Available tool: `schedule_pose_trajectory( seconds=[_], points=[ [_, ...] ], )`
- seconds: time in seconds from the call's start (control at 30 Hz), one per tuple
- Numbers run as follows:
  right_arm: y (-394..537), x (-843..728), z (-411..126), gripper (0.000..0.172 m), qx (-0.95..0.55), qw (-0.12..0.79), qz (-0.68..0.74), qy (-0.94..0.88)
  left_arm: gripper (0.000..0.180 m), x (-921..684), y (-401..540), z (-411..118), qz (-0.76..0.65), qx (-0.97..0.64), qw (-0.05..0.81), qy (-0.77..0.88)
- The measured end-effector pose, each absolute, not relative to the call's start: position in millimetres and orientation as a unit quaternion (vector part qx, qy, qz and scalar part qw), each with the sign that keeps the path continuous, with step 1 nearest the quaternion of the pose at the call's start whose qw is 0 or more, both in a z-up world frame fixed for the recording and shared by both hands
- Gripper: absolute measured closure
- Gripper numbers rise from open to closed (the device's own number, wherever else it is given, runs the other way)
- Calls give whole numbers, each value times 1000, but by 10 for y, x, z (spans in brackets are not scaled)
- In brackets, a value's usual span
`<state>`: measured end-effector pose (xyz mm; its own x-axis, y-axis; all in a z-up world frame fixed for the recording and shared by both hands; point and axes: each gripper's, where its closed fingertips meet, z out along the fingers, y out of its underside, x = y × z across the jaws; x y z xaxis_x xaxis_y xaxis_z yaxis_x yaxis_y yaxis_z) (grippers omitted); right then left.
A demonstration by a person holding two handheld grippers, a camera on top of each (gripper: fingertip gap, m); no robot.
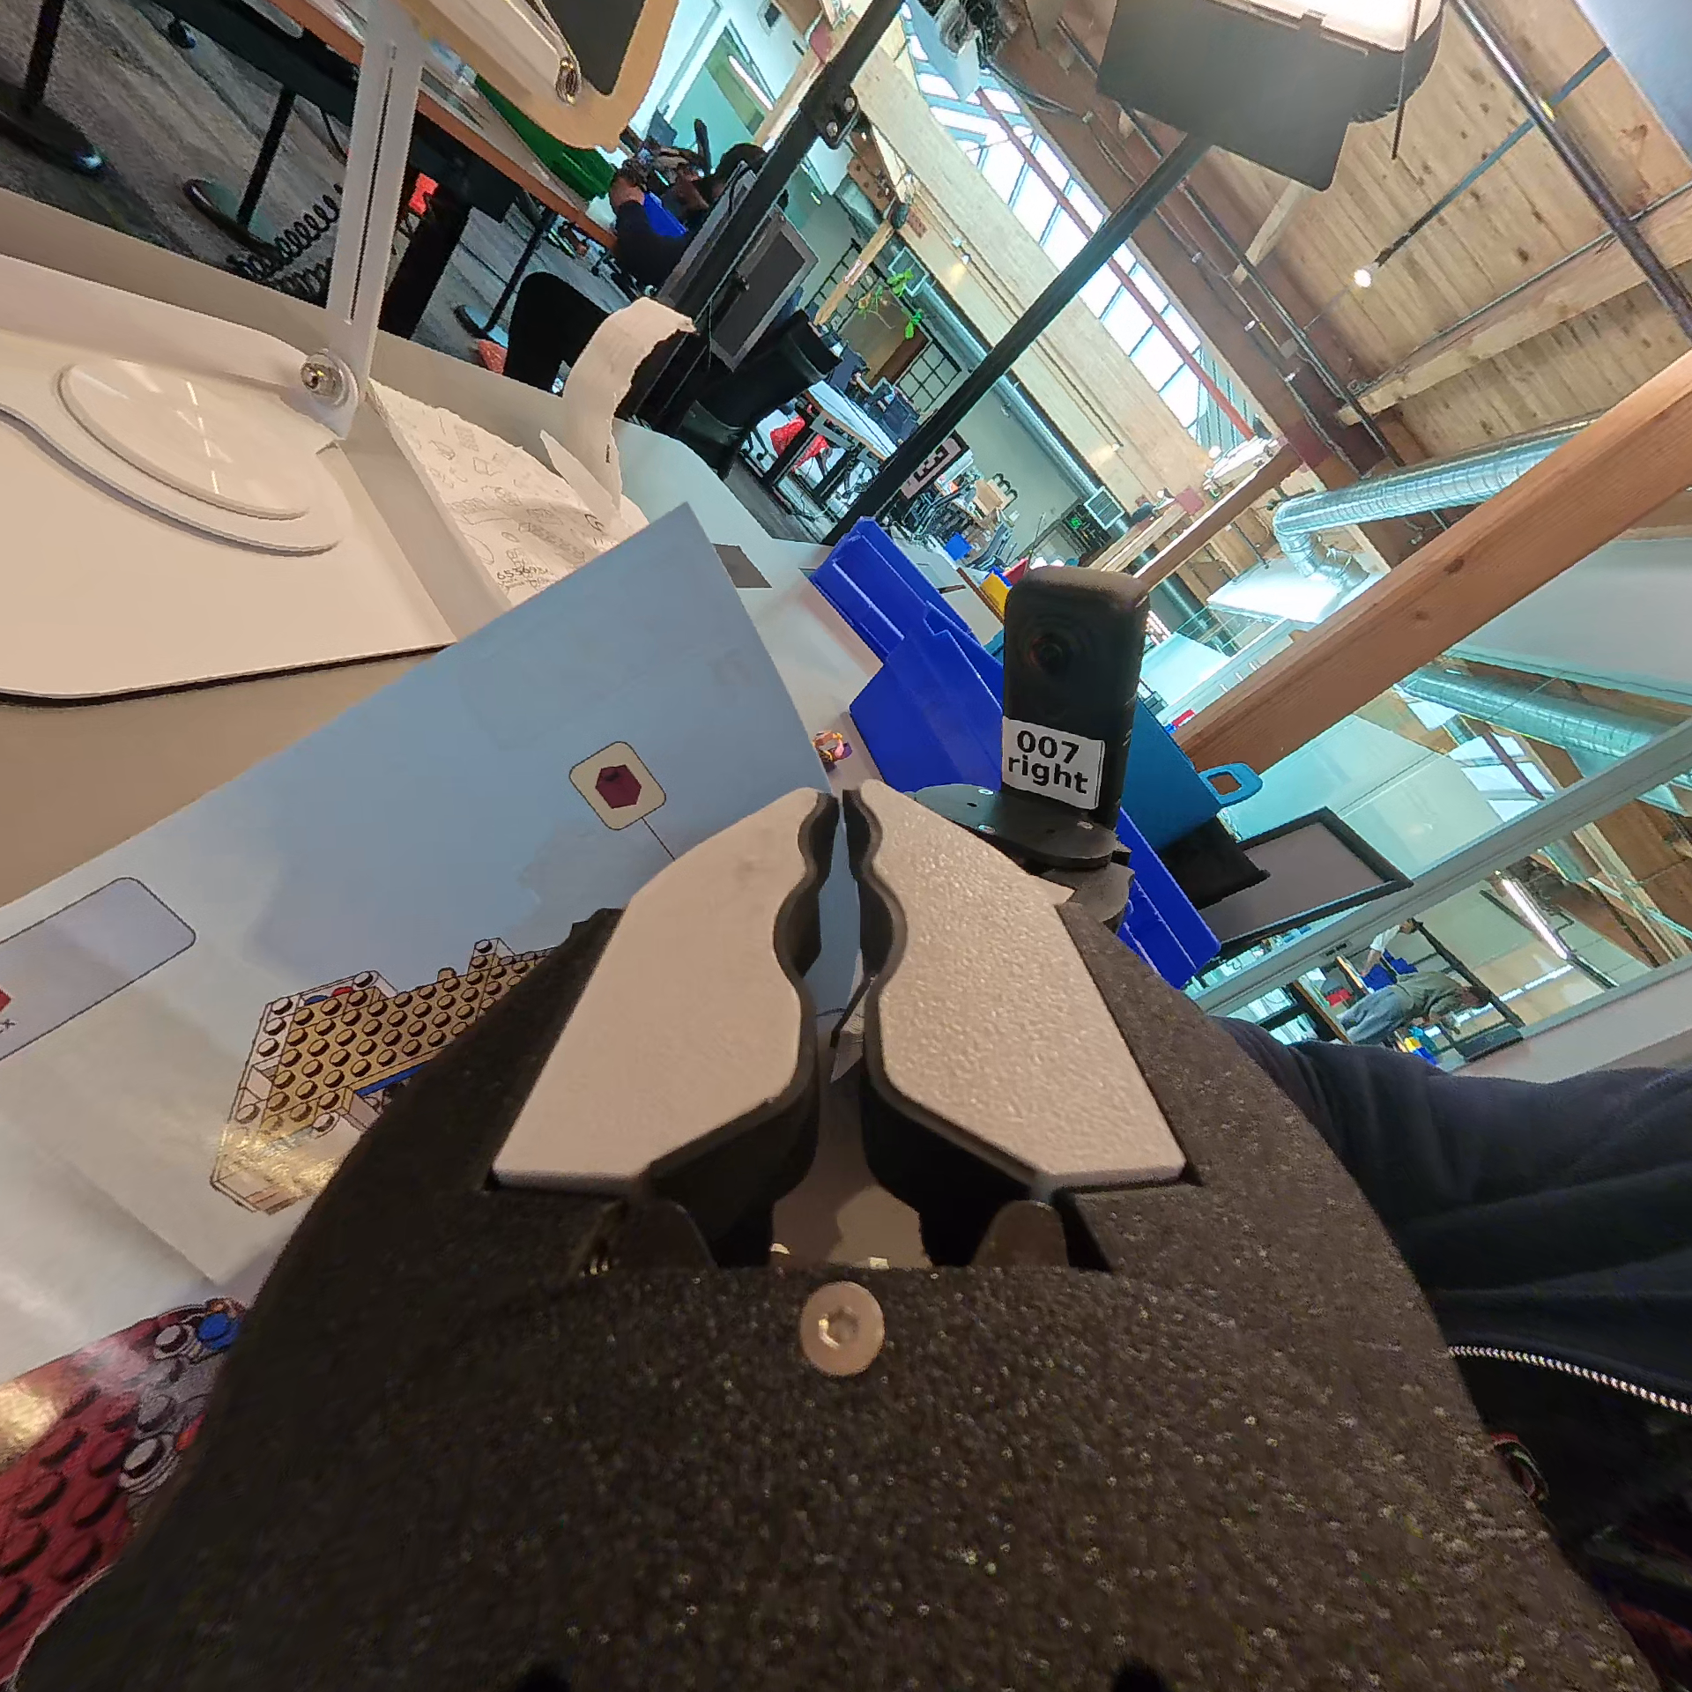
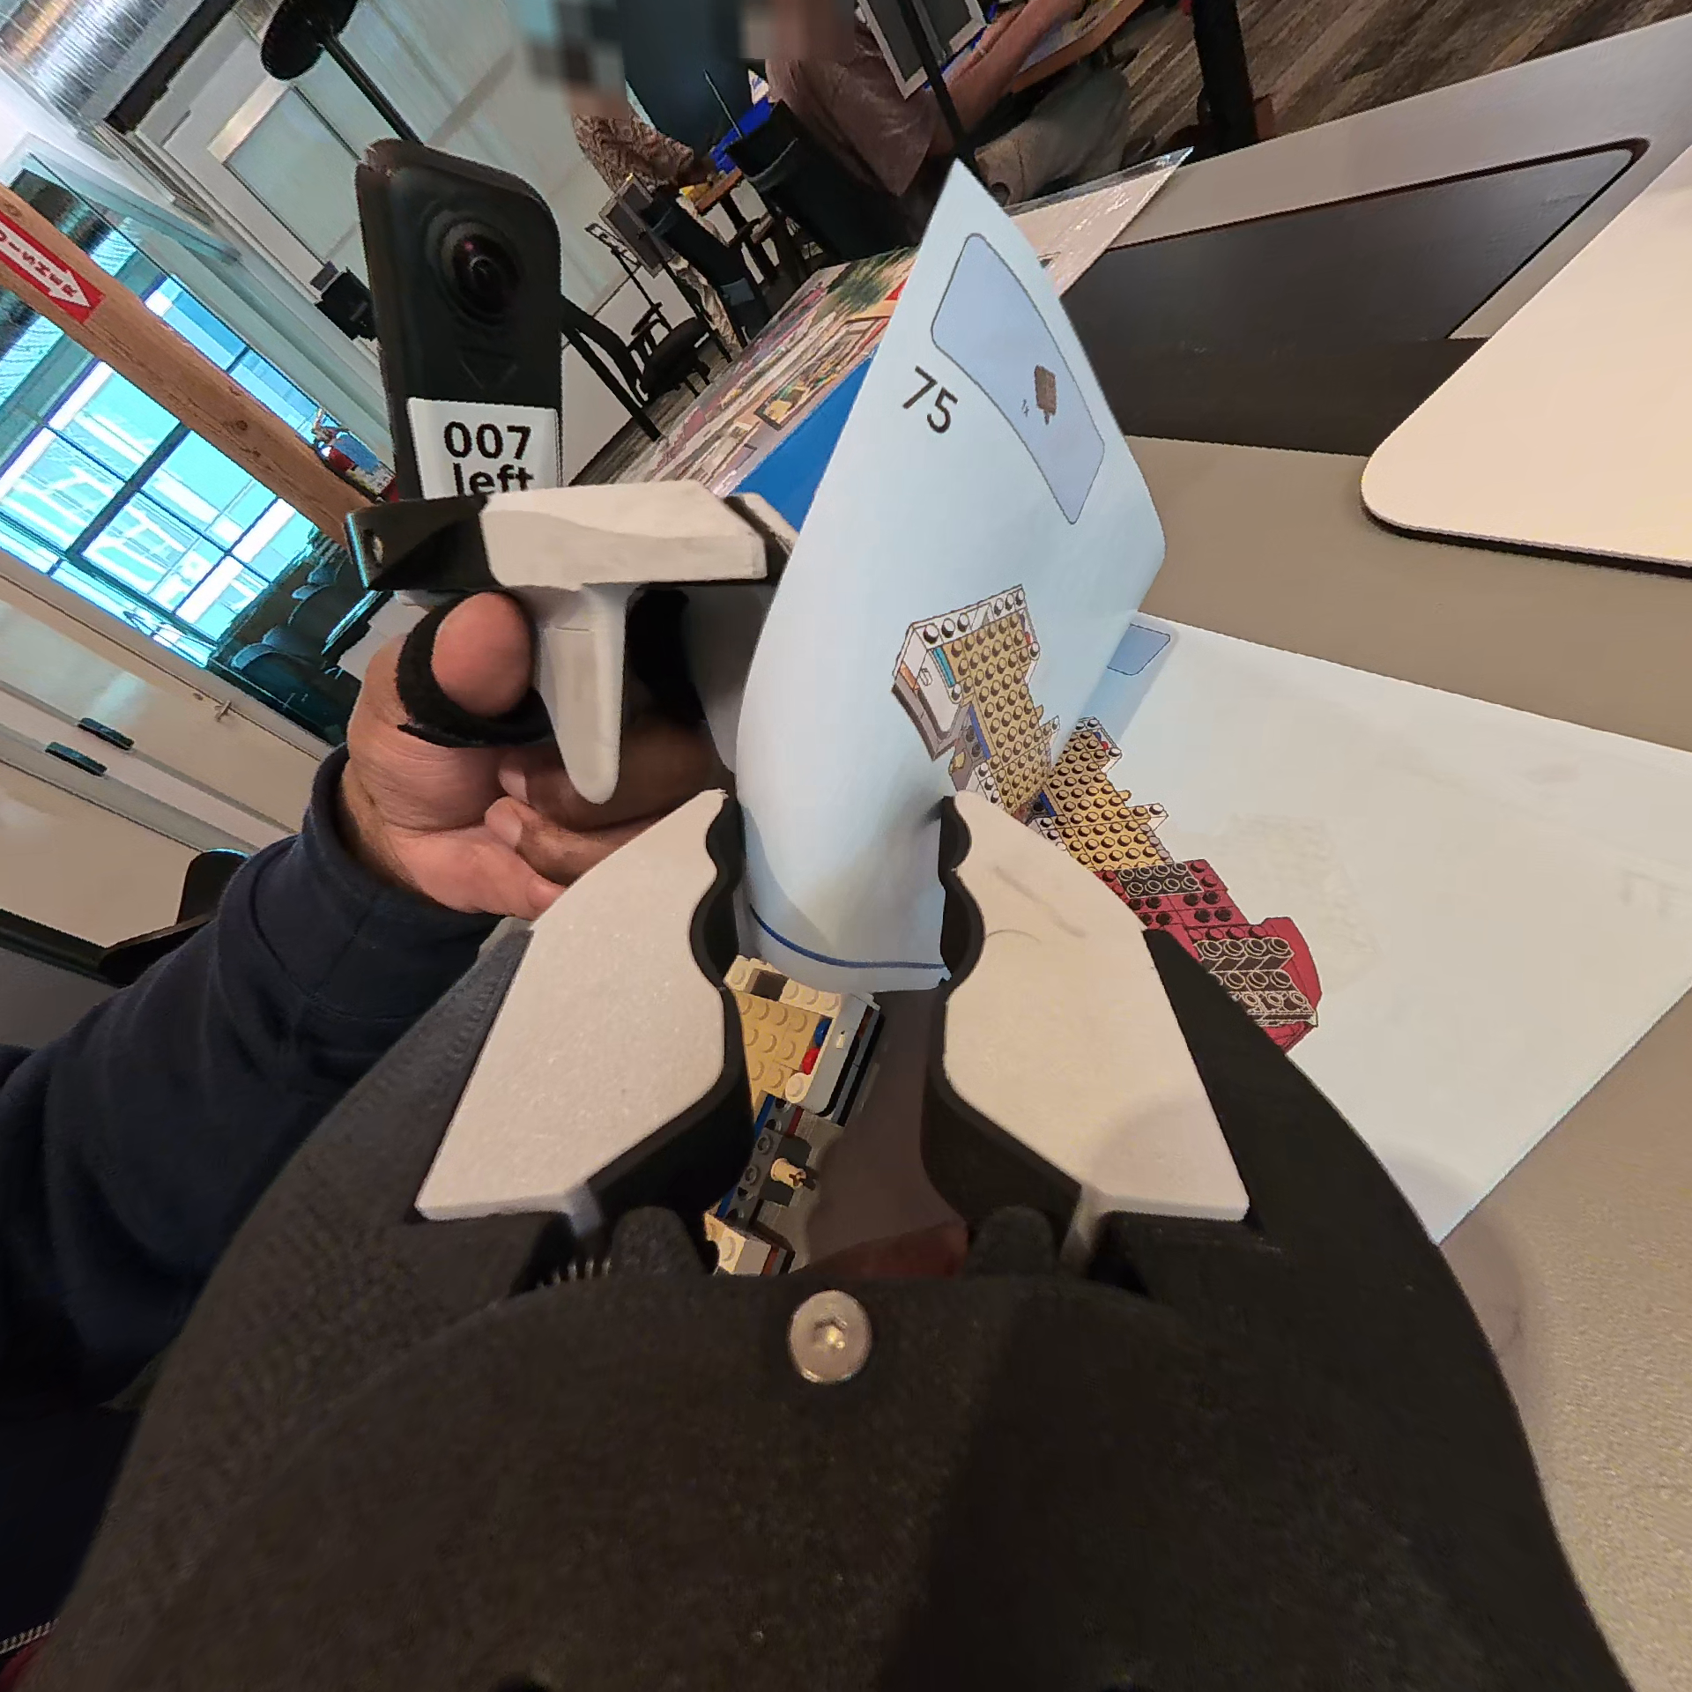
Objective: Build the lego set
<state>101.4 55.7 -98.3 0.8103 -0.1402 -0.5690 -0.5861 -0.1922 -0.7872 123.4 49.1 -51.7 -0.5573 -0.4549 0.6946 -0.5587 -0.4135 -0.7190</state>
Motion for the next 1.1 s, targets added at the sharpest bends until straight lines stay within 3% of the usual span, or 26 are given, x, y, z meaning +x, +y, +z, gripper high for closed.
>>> schedule_pose_trajectory(
  seconds=[0.8,1.1],
  points=[
    [558,1010,-990,130,-749,586,192,243,180,1222,498,-575,689,472,41,-548],
    [557,1015,-1010,129,-753,583,186,244,180,1215,501,-594,667,466,-5,-582]
  ],
)
